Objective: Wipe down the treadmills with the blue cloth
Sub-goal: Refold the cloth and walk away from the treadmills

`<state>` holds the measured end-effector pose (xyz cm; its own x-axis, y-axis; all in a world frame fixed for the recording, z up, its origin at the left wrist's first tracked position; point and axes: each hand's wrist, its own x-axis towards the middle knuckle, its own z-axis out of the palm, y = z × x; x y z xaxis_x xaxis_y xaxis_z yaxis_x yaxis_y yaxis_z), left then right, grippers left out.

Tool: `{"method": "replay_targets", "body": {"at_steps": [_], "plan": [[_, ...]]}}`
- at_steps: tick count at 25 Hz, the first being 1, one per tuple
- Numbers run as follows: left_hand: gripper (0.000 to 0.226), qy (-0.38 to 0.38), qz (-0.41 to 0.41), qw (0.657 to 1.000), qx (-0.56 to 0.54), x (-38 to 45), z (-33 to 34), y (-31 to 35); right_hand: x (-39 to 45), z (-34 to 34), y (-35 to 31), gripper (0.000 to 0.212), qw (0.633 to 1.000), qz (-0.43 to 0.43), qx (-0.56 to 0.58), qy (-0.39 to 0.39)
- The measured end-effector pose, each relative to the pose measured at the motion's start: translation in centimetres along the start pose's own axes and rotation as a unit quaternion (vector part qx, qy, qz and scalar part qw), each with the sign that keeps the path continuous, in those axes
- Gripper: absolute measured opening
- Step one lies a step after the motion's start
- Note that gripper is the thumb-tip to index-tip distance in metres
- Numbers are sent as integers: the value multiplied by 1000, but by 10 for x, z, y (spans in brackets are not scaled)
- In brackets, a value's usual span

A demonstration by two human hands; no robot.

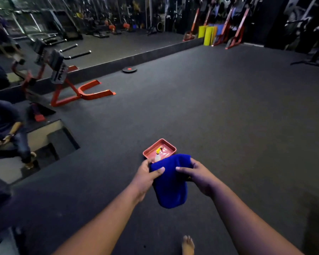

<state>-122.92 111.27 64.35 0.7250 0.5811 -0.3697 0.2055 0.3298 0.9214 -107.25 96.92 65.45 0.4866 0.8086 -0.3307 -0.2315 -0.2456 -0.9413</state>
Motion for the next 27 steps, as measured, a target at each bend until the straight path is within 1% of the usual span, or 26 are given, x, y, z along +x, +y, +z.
{"method": "replay_targets", "body": {"at_steps": [2,4,6,7,9,11,12,14,16,17,18,19,20,22,24,27], "plan": [[59,23,23,997,65,62,5,20,53,-31,-9,29,997,-12,-80,22],[55,49,46,988,139,116,11,39,106,-58,-16,28,987,-29,-143,69],[51,64,54,977,198,173,22,57,163,-84,-31,37,981,-24,-156,113],[54,59,52,969,233,197,27,66,187,-94,-41,45,976,-20,-169,137],[67,59,38,949,308,247,35,84,234,-115,-61,55,965,-26,-203,164],[76,90,28,914,395,288,39,100,275,-131,-77,55,965,-31,-214,146],[75,99,27,890,444,309,39,107,297,-139,-82,53,966,-33,-229,120],[62,103,34,827,551,353,36,118,345,-151,-86,52,955,-36,-288,56],[47,94,42,775,623,404,26,126,401,-160,-85,49,929,-38,-368,24],[42,85,43,759,644,433,19,126,431,-163,-86,46,913,-31,-405,22],[40,74,42,750,656,467,11,124,465,-166,-86,41,894,-22,-448,27],[39,61,40,744,664,492,5,120,488,-167,-88,37,869,-19,-493,33],[37,42,31,748,662,521,-3,114,515,-167,-88,33,844,-15,-535,38],[31,-3,-8,783,622,586,-21,101,585,-170,-77,28,813,10,-582,38],[24,-38,-50,805,589,650,-40,88,657,-172,-63,29,798,43,-601,25],[21,-44,-76,812,577,740,-62,63,762,-177,-35,31,788,50,-614,9]]}}
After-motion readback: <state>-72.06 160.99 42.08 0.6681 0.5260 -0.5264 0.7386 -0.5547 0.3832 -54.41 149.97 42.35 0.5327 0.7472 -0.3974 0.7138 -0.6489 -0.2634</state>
